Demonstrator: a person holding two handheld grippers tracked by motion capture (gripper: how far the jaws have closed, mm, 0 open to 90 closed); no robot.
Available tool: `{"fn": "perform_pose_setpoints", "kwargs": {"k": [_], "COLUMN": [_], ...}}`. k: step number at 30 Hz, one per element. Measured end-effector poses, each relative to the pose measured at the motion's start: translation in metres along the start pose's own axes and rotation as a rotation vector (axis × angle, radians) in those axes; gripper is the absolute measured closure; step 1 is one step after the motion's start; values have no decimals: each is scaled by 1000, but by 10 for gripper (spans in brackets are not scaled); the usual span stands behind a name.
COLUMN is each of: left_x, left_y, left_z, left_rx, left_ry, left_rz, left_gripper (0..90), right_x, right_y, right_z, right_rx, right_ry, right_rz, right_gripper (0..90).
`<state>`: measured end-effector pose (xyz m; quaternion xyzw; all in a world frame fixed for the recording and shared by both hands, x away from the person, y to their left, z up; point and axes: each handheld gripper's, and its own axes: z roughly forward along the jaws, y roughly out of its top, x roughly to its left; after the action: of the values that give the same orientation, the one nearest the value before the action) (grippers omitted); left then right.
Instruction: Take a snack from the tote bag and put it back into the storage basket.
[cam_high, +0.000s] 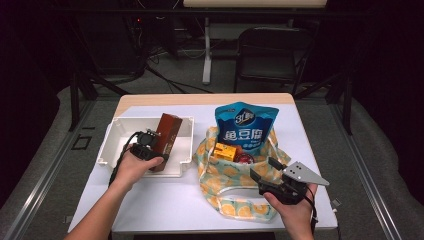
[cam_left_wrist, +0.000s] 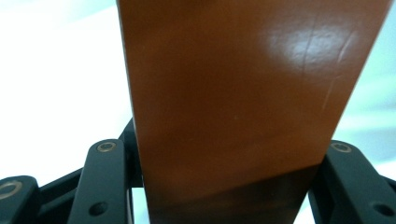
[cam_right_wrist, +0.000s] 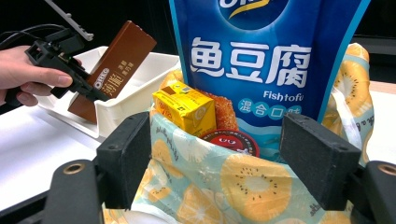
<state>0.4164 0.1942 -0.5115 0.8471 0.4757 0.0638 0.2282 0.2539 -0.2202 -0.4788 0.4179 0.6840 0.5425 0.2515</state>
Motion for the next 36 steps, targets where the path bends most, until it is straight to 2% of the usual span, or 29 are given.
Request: {"fn": "perform_pose_setpoints", "kwargs": {"k": [3, 7, 9, 11, 13, 15, 17, 20, 22, 23, 25, 26, 27, 29, 32, 33, 36], "left_x": [2, 3, 3, 2, 2, 4, 5, 3, 0, -1, -5, -8, -11, -19, -26, -28, -29], "left_y": [4, 9, 11, 11, 10, 9, 7, 1, -5, -9, -17, -22, -25, -34, -45, -48, -55], "left_z": [1, 2, 3, 5, 5, 4, -1, -14, -25, -32, -42, -44, -46, -45, -36, -32, -21], "left_rx": [24, 59, 64, 58, 40, 15, -32, -117, -191, -224, -290, -314, -311, -327, -312, -290, -268], "left_ry": [-12, -16, -16, -40, -67, -100, -121, -89, -78, -70, -66, -86, -106, -104, -127, -131, -107], "left_rz": [-21, -20, -22, -22, -27, -52, -69, -50, -57, -56, -44, -29, -17, 9, 6, 10, -7], "left_gripper": [439, 438, 436, 431, 390, 270, 226, 234, 279, 332, 501, 633, 745, 890, 900, 900, 900], "right_x": [0, 0, 1, 0, 0, 0, -1, -1, -1, -1, -2, -2, -2, -1, 0, 0, 0], "right_y": [0, 0, 0, 0, 0, 0, 0, 0, 0, 0, 0, 0, 0, 0, 0, 0, -1], "right_z": [0, 1, 1, 0, 0, 0, 0, -1, -1, -1, -1, -1, -1, 0, 0, 0, 1], "right_rx": [4, 4, 4, 4, 6, -2, 0, -1, -2, 0, 4, 4, 1, 1, 7, 6, 8], "right_ry": [-5, -5, -6, -7, -7, -8, -8, -10, -10, -12, -17, -15, -11, -11, -7, -6, -6], "right_rz": [-3, -2, -2, -3, -1, 2, 2, 2, -1, 0, 1, 3, 6, 4, 3, 8, 10], "right_gripper": [246, 245, 245, 245, 245, 245, 244, 242, 242, 242, 242, 242, 242, 243, 244, 244, 245]}}
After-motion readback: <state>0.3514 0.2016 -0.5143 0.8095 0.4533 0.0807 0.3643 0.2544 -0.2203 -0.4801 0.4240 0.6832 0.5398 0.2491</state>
